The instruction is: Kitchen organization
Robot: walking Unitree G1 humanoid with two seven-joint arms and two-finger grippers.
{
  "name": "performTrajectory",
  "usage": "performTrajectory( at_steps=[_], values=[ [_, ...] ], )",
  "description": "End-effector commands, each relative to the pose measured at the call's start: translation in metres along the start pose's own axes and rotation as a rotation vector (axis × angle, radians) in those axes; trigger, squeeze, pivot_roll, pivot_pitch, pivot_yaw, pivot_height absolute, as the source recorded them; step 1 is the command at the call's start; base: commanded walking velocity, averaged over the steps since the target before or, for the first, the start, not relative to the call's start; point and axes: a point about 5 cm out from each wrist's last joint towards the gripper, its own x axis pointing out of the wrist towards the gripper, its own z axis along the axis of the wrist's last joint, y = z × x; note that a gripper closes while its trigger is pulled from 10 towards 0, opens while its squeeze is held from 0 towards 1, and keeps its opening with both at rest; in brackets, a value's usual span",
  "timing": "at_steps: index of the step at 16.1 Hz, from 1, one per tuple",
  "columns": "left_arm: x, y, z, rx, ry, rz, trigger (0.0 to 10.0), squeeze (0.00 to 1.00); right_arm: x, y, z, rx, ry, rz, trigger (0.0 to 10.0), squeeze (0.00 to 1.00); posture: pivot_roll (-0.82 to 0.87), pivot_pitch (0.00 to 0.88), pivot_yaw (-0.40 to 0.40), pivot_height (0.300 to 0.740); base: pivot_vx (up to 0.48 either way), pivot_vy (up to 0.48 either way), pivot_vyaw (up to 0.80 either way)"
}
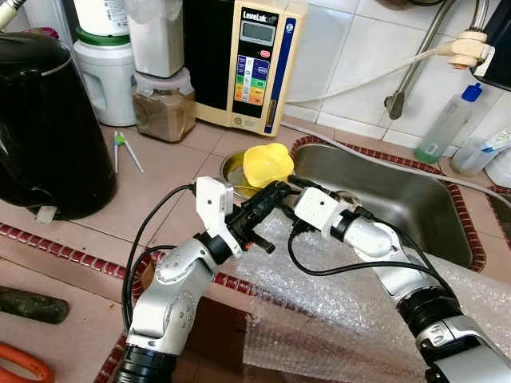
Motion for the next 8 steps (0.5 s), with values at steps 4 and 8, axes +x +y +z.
performTrajectory(
  at_steps=[4,8],
  values=[
    [0.003,-0.003,0.005,0.051,-0.008,-0.018,0.0,0.00,-0.006,-0.008,0.003,-0.040,-0.019,-0.021,0.0,0.00,0.17,0.000,-0.095,0.740,0.000,0.000,0.00],
    [0.002,0.004,0.006,0.106,-0.011,0.044,0.0,0.00,-0.006,-0.008,0.010,-0.048,-0.048,-0.040,0.0,0.00,0.17,0.000,-0.088,0.740,0.000,0.000,0.00]
  ],
)
